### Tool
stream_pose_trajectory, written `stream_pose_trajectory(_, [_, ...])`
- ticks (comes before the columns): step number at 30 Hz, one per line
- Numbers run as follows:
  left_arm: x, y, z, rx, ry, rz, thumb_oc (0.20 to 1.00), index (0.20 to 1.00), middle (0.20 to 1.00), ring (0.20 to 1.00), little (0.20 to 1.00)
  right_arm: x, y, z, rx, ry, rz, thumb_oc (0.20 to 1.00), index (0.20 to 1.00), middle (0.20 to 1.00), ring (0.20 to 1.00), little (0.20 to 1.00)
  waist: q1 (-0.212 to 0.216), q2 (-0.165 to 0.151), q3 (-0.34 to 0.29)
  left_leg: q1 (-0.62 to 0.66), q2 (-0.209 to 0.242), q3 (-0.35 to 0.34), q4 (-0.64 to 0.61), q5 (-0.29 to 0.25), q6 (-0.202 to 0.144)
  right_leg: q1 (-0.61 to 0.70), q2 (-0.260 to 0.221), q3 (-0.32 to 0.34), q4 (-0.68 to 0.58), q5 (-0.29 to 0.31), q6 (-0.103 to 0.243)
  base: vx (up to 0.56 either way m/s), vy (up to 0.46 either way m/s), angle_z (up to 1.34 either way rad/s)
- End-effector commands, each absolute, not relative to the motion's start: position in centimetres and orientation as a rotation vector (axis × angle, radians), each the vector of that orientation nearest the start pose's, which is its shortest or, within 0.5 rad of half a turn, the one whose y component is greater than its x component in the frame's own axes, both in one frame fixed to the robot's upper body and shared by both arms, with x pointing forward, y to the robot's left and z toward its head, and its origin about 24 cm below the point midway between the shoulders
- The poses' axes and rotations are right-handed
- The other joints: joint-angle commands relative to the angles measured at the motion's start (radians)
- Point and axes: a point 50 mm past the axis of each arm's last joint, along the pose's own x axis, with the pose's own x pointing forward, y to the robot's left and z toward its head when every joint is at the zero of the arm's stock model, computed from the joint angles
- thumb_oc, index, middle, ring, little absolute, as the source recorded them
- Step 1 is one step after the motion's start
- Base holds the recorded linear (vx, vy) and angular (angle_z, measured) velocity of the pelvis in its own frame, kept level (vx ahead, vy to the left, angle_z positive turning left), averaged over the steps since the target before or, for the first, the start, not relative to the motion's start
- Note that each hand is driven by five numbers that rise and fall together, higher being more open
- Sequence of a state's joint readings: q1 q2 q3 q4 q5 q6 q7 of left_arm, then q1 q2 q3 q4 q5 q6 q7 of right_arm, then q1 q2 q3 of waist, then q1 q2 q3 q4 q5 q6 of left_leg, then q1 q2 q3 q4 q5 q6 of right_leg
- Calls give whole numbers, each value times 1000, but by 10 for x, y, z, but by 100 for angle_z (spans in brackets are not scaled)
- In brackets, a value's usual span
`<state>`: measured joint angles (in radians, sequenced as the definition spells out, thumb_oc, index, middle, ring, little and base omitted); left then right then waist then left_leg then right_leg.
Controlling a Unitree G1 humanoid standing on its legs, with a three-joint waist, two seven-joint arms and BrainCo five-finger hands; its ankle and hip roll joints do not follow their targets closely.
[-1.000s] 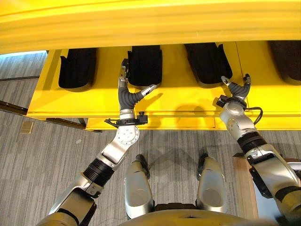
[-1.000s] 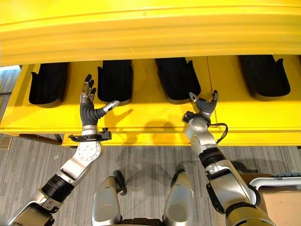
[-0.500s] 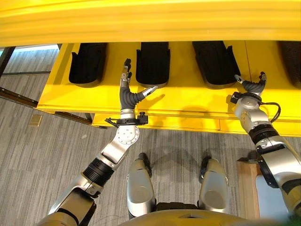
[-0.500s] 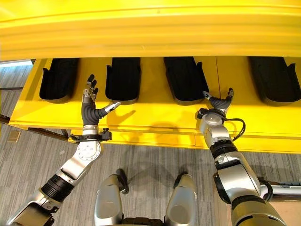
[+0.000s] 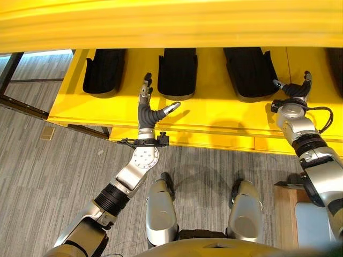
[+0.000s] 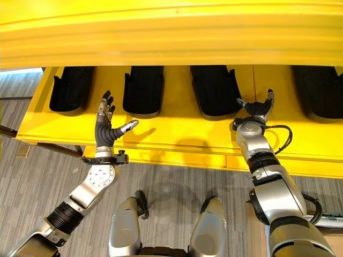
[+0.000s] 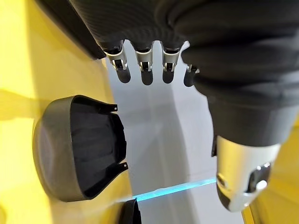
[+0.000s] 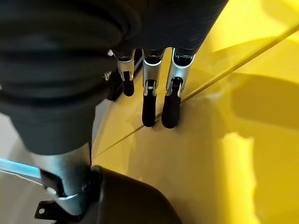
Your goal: Move parts from the plastic box to the shelf.
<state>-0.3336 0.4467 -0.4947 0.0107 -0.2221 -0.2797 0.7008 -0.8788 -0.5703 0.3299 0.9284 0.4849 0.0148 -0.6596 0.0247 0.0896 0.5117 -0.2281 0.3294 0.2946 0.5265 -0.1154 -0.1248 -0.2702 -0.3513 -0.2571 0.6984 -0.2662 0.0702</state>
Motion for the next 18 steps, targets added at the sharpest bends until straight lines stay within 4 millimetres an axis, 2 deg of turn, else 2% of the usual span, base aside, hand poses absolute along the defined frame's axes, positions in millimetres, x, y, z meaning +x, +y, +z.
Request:
stream_pose_trajectory(1, [268,122,151,4,-631,43,1000,1000,1000,1000,1000,393,-261,185,-292,-119,-675,1000,1000,1000,1000,1000,41,-14,8,32,-48,40,8,-43,86,70,21,-93,150,-96,-78,0,0,0])
stream_pose_trajectory(9, [268,123,148,4,-625,38,1000,1000,1000,1000,1000,396,-247,183,-319,-138,-587,1000,1000,1000,1000,1000,45,-13,4,30,-47,40,12,-44,86,70,18,-95,154,-99,-79,0,0,0])
stream_pose_trajectory(18, [268,123,148,9,-631,34,1000,1000,1000,1000,1000,397,-218,163,-281,-110,-481,1000,1000,1000,1000,1000,43,-13,5,31,-44,38,7,-37,82,70,17,-90,153,-97,-75,0,0,0])
